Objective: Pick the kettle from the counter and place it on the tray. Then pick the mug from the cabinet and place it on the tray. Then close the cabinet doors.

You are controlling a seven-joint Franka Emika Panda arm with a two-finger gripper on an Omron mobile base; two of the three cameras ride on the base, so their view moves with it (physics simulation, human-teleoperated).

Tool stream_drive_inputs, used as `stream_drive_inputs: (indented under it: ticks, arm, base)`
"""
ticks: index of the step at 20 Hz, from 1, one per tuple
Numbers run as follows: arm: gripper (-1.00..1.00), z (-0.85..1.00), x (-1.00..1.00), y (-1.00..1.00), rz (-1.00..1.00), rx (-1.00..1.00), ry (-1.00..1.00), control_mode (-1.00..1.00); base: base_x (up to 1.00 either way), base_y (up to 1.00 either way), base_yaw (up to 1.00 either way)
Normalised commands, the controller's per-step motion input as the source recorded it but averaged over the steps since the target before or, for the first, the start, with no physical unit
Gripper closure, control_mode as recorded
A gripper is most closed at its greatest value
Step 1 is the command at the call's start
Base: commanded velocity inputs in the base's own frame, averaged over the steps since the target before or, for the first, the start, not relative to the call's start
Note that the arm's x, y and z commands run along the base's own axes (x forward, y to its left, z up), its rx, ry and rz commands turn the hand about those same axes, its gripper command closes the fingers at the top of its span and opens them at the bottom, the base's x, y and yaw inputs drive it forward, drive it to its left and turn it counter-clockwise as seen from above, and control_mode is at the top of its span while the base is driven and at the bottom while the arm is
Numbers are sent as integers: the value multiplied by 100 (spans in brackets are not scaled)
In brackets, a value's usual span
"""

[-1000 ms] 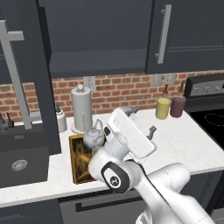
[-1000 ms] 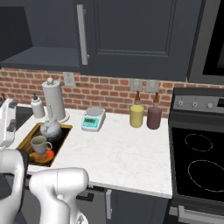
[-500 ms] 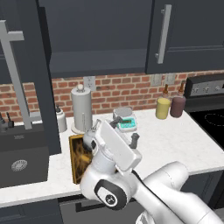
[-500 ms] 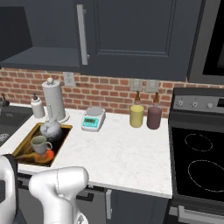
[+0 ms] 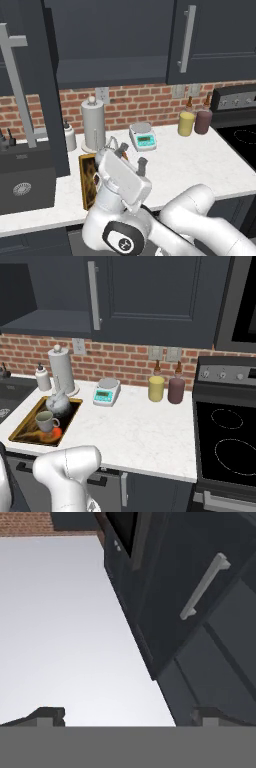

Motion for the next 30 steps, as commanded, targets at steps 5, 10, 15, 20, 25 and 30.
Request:
stream_drive_inputs:
  ticks: [5,10,15,20,25,30]
  arm:
    - [-100,0,5,61,-3,-1,37,-100]
    - [-100,-12,19,52,0,-3,32,-100]
    - [-100,-38,19,40,0,-5,21,-100]
    - [-100,-42,24,36,0,-8,18,-100]
    - [-100,-20,22,38,0,-12,23,-100]
    - [-100,-17,26,41,0,-16,24,-100]
  base:
    - [0,0,0]
    - [0,0,0]
    - [0,0,0]
    - [0,0,0]
    - [0,0,0]
    - [0,0,0]
